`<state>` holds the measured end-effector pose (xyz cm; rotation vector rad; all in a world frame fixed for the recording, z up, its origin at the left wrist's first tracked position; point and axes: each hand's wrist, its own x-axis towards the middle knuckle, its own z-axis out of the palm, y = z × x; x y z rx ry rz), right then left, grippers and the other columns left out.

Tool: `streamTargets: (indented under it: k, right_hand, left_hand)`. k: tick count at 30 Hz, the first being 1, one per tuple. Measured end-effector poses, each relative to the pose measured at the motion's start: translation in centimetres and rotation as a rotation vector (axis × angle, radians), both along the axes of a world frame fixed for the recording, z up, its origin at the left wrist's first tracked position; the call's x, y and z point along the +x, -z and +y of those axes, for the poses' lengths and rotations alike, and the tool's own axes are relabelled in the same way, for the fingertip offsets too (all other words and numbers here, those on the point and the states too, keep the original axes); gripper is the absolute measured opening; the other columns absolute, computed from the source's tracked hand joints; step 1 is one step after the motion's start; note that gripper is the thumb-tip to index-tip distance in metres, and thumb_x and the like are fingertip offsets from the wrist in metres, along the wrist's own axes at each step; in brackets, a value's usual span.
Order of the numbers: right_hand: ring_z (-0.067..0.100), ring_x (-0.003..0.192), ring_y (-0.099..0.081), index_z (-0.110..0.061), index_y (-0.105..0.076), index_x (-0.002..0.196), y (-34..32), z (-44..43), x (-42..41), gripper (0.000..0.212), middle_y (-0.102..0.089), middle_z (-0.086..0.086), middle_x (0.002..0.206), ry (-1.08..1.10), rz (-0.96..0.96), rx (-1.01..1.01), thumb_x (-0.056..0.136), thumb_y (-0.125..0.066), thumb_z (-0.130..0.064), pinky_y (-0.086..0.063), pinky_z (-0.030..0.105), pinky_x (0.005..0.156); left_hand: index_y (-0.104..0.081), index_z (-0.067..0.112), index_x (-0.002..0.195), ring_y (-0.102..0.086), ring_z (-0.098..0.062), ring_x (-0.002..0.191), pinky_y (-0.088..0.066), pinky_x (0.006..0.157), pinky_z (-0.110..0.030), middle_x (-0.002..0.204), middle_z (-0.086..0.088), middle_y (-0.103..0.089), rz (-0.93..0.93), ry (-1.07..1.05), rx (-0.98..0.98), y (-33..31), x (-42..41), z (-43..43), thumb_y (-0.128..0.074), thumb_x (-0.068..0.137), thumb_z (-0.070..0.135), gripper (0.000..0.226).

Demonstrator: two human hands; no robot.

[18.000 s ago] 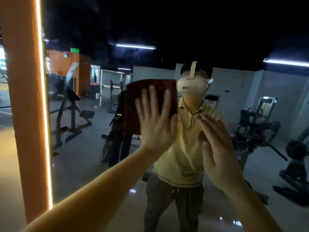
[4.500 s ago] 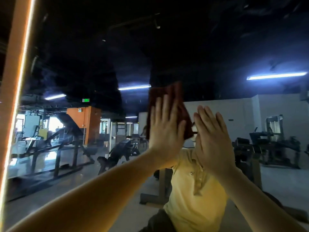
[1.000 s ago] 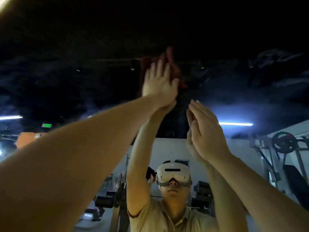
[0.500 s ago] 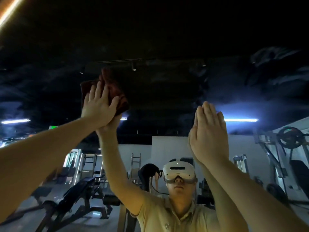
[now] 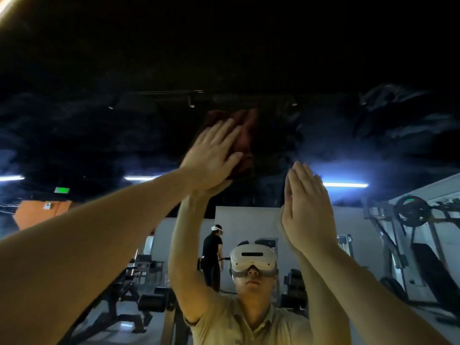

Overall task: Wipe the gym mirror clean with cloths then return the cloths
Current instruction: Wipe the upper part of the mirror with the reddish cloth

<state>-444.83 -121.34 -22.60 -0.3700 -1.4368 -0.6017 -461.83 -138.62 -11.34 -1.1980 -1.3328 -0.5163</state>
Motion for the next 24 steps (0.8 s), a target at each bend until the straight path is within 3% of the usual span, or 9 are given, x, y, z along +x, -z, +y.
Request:
streamTargets:
  k: [5, 8, 10, 14, 17, 20, 24]
  right_hand:
    - [0.028, 0.158, -0.022, -0.002, -0.035, 0.158, 0.6, -0.5, -0.3, 0.057, -0.03, 0.016, 0.168, 0.031, 0.013, -0.014, 0.104, -0.041, -0.017, -0.018, 0.047, 0.13]
    - [0.029, 0.159, -0.02, -0.001, -0.031, 0.159, 1.0, -1.1, -0.7, 0.062, -0.027, 0.018, 0.169, 0.045, -0.003, -0.035, 0.102, -0.027, -0.024, -0.019, 0.05, 0.13]
    - [0.029, 0.159, -0.019, -0.001, -0.031, 0.159, 1.2, -1.2, -0.7, 0.066, -0.027, 0.017, 0.169, 0.032, -0.017, -0.029, 0.1, -0.019, -0.027, -0.02, 0.05, 0.129]
    - [0.024, 0.158, -0.022, -0.003, -0.037, 0.157, 1.1, -0.4, -0.5, 0.062, -0.032, 0.015, 0.167, -0.048, -0.012, 0.002, 0.1, -0.025, -0.024, -0.02, 0.048, 0.13]
    - [0.018, 0.16, -0.013, -0.005, -0.035, 0.158, 1.1, 0.1, -0.7, 0.062, -0.028, 0.012, 0.168, -0.044, 0.007, 0.014, 0.1, -0.027, -0.024, -0.016, 0.045, 0.131]
    - [0.021, 0.159, -0.018, -0.005, -0.037, 0.157, 1.1, 0.2, -0.8, 0.06, -0.031, 0.013, 0.168, 0.013, 0.011, 0.02, 0.101, -0.028, -0.024, -0.018, 0.046, 0.13]
    - [0.023, 0.158, -0.021, -0.005, -0.035, 0.159, 1.3, 0.0, -0.7, 0.06, -0.031, 0.013, 0.168, 0.058, 0.007, -0.007, 0.102, -0.03, -0.025, -0.022, 0.049, 0.129]
  left_hand:
    - [-0.013, 0.018, 0.168, -0.01, -0.034, 0.161, -0.013, 0.13, -0.053, 0.175, -0.012, -0.009, -0.411, -0.141, 0.336, 1.1, -8.0, -6.4, -0.019, 0.102, 0.069, 0.083]
    - [-0.007, 0.014, 0.168, -0.003, -0.038, 0.161, -0.006, 0.13, -0.055, 0.175, -0.015, 0.0, -0.588, -0.101, 0.366, 0.1, -5.3, -4.9, -0.022, 0.105, 0.063, 0.081]
    - [-0.007, 0.018, 0.169, 0.004, -0.033, 0.162, 0.0, 0.13, -0.05, 0.176, -0.01, 0.005, -0.463, -0.019, 0.298, -0.3, -0.8, -1.3, -0.025, 0.107, 0.056, 0.075]
    - [-0.01, 0.022, 0.169, 0.008, -0.023, 0.162, 0.008, 0.129, -0.041, 0.177, -0.002, 0.004, -0.127, 0.054, 0.058, -1.0, 7.6, 4.8, -0.03, 0.11, 0.043, 0.066]
    - [-0.012, 0.027, 0.169, 0.005, -0.019, 0.162, 0.006, 0.13, -0.041, 0.177, 0.002, 0.0, 0.006, 0.052, -0.115, -0.6, 7.2, 4.5, -0.029, 0.112, 0.041, 0.06]
    - [-0.011, 0.029, 0.168, 0.003, -0.018, 0.162, 0.004, 0.131, -0.041, 0.177, 0.003, -0.002, 0.03, 0.04, -0.06, 1.3, 1.9, 1.4, -0.026, 0.11, 0.051, 0.064]
    - [-0.008, 0.029, 0.169, 0.002, -0.019, 0.162, 0.002, 0.13, -0.043, 0.177, 0.002, -0.001, -0.113, -0.035, 0.106, 5.8, -6.1, -4.1, -0.018, 0.105, 0.066, 0.075]
